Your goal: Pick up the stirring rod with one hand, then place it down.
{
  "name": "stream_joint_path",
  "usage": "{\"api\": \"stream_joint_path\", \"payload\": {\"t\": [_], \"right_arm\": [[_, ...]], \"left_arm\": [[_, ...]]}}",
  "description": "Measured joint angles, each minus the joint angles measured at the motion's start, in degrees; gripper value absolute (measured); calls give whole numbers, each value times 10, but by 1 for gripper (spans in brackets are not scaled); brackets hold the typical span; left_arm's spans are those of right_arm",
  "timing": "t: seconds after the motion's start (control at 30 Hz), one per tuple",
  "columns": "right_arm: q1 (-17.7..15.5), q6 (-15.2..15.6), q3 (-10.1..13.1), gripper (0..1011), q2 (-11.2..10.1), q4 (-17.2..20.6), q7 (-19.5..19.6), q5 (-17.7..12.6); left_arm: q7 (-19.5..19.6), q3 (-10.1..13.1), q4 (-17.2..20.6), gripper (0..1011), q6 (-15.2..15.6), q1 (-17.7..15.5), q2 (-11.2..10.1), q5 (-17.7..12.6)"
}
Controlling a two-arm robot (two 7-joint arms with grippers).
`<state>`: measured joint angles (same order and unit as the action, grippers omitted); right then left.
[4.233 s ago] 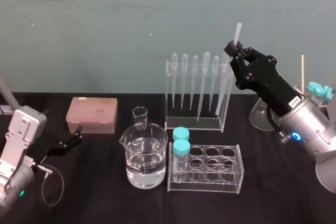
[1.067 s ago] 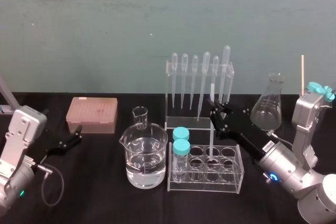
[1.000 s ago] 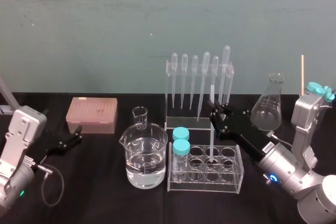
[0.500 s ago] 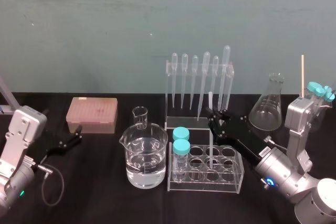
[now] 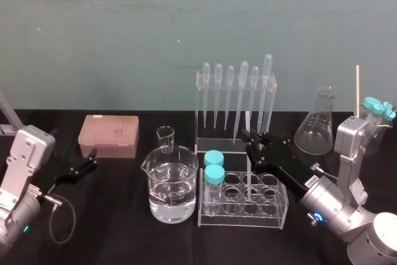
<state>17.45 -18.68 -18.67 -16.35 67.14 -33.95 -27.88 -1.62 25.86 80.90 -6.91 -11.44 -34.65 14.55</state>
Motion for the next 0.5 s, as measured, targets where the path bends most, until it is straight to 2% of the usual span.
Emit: {"api": "stream_joint_path", "payload": {"t": [0.1, 0.2, 0.23, 0.33, 0.4, 0.43, 0.5], "right_arm": [[0, 0, 0, 81, 0, 0, 0, 0], [0, 0, 0, 181, 0, 0, 0, 0], [0, 0, 0, 181, 0, 0, 0, -1], [0, 0, 0, 319, 0, 0, 0, -1], [0, 0, 0, 381, -1, 0, 0, -1], [0, 0, 0, 381, -1, 0, 0, -1], [0, 0, 0, 458, -1, 0, 0, -1]], "left_arm": [[0, 0, 0, 1000, 0, 0, 0, 0], [0, 0, 0, 1000, 0, 0, 0, 0], [0, 0, 0, 1000, 0, 0, 0, 0], [0, 0, 0, 1000, 0, 0, 0, 0], [0, 0, 0, 1000, 0, 0, 0, 0], [0, 0, 0, 1000, 0, 0, 0, 0], [0, 0, 0, 1000, 0, 0, 0, 0]]}}
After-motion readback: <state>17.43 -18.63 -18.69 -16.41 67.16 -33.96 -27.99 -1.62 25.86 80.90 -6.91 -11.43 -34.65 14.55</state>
